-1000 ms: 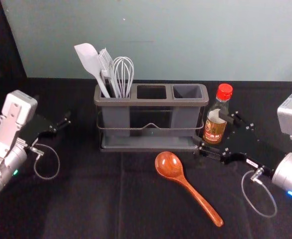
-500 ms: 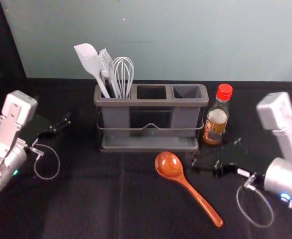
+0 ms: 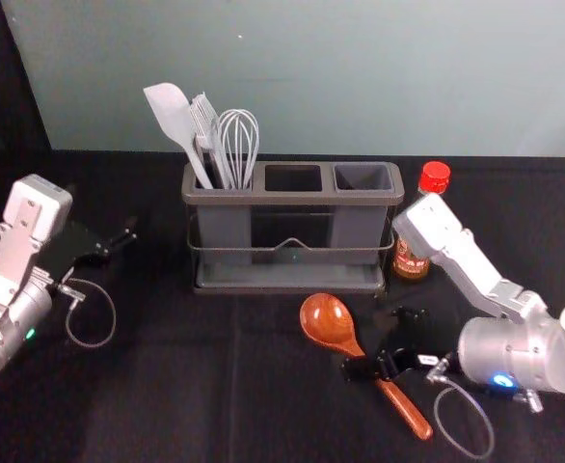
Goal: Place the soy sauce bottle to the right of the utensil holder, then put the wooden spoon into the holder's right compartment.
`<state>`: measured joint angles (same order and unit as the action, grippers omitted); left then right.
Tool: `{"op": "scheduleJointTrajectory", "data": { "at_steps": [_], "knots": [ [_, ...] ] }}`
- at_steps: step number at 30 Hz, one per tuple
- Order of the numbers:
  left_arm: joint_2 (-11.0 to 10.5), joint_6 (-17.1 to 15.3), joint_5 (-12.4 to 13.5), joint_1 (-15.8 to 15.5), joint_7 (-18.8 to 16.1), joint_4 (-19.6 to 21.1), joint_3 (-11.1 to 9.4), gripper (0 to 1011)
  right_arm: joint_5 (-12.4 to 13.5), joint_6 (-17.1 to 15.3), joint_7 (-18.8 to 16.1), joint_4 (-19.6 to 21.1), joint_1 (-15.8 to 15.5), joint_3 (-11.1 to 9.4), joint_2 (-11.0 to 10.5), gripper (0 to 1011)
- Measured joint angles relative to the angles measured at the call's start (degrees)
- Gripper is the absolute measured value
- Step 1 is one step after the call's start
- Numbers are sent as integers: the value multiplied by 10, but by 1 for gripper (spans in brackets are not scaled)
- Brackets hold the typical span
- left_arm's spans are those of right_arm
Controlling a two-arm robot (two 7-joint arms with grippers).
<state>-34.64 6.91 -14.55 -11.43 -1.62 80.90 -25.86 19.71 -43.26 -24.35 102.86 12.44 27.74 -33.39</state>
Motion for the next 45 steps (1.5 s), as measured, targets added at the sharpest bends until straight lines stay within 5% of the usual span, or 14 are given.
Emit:
{"op": "scheduleJointTrajectory", "data": {
  "at_steps": [4,17,45],
  "knots": [
    [0,0,0,0,0,0,0,1005,-8,-29,3,-23,26,16,20,1003],
    [0,0,0,0,0,0,0,1005,-33,-45,5,-78,62,31,69,1002],
    [0,0,0,0,0,0,0,1005,-88,-53,21,-115,79,33,119,1002]
  ]
}}
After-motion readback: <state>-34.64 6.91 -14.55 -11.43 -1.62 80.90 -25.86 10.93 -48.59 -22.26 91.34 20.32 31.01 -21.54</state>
